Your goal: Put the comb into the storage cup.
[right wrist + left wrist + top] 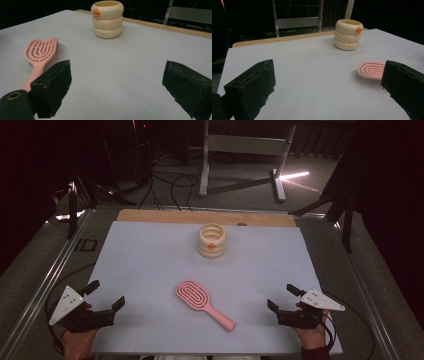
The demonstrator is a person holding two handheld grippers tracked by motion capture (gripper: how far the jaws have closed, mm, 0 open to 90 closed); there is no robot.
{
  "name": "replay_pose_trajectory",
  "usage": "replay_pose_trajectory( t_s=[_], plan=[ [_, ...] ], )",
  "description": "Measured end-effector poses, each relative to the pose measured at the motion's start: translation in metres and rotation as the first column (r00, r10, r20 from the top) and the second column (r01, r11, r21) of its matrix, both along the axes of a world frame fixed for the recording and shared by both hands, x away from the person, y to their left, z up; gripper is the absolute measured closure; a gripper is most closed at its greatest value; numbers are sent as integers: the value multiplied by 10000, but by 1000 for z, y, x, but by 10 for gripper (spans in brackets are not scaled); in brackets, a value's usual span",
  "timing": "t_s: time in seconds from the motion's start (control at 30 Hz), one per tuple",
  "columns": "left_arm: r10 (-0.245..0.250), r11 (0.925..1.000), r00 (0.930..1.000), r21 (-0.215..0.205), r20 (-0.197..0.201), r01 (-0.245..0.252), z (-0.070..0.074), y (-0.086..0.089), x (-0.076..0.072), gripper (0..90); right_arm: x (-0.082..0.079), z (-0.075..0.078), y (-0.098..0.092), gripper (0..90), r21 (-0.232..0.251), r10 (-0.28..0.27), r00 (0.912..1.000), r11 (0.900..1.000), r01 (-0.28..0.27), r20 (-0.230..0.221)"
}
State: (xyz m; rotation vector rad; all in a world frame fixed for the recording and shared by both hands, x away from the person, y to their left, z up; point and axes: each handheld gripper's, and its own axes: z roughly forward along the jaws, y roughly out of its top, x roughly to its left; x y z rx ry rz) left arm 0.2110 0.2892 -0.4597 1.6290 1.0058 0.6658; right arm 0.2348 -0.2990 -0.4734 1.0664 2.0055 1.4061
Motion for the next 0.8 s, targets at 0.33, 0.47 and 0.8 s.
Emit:
replay_pose_trajectory(
  t_s=[0.33,0.47,0.8],
  plan=[
    [145,9999,9998,75,154,-147,0,0,-2,0,4,-3,1,87,129,54,9998,9999,-51,-174],
    [168,9995,9997,269,195,-174,-2,-3,-2,0,5,-2,1,87,111,92,9998,9999,-90,-158],
    [69,9993,9999,377,115,-74,-7,-11,0,0,6,-1,5,87,-121,156,9996,9998,-159,-232]
  ],
)
